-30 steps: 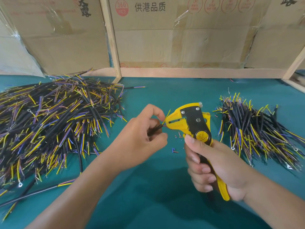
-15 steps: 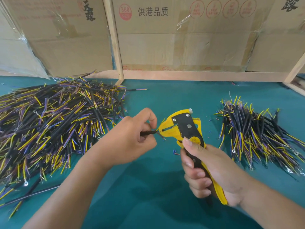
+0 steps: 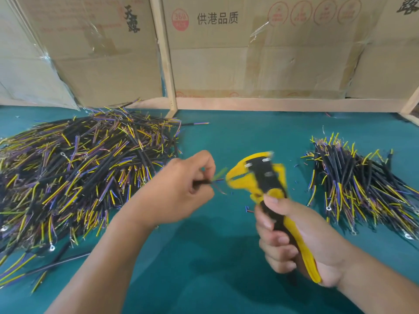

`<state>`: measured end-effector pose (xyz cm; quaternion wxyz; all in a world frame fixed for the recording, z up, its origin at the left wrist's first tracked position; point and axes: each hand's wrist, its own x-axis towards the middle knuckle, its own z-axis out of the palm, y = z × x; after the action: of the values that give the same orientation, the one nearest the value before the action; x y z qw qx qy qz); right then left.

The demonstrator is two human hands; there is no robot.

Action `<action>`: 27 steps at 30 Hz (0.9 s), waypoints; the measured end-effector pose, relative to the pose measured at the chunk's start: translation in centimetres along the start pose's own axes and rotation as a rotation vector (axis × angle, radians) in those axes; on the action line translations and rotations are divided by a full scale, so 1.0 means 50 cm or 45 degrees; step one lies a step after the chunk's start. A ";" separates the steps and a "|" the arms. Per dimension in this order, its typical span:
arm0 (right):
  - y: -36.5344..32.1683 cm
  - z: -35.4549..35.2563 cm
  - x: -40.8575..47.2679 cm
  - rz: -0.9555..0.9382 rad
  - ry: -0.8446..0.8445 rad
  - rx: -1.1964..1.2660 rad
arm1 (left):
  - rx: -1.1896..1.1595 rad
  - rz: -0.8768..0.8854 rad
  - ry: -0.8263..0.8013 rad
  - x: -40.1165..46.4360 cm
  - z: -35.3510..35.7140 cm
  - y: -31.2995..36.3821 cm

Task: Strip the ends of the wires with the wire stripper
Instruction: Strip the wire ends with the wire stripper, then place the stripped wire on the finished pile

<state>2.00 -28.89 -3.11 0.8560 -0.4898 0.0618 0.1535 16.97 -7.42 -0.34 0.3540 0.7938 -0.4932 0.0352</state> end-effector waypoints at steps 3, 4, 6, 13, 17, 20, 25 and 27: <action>-0.043 -0.026 -0.009 -0.149 0.122 0.079 | -0.038 -0.201 0.304 -0.016 -0.053 -0.040; -0.048 -0.030 -0.008 -0.152 0.101 0.065 | -0.017 -0.192 0.321 -0.013 -0.054 -0.036; -0.028 -0.021 0.001 -0.050 0.001 0.038 | 0.130 -0.106 0.173 -0.004 -0.022 -0.011; 0.030 -0.027 0.034 0.138 -0.235 0.141 | 0.236 -0.075 -0.068 0.005 0.023 0.016; 0.043 -0.058 0.048 0.190 -0.239 0.212 | 0.185 -0.067 -0.084 0.008 0.032 0.027; 0.046 -0.070 0.059 0.226 -0.252 0.275 | 0.177 -0.090 -0.072 0.008 0.035 0.032; 0.043 -0.074 0.062 0.257 -0.216 0.360 | 0.145 -0.015 0.051 0.017 0.047 0.051; 0.040 -0.069 0.058 0.249 -0.193 0.347 | 0.049 -0.022 0.093 0.023 0.054 0.064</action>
<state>4.27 -30.32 -7.28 0.8976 -0.3480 0.0645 0.2628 14.18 -10.74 -0.22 0.3566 0.8029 -0.4725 0.0706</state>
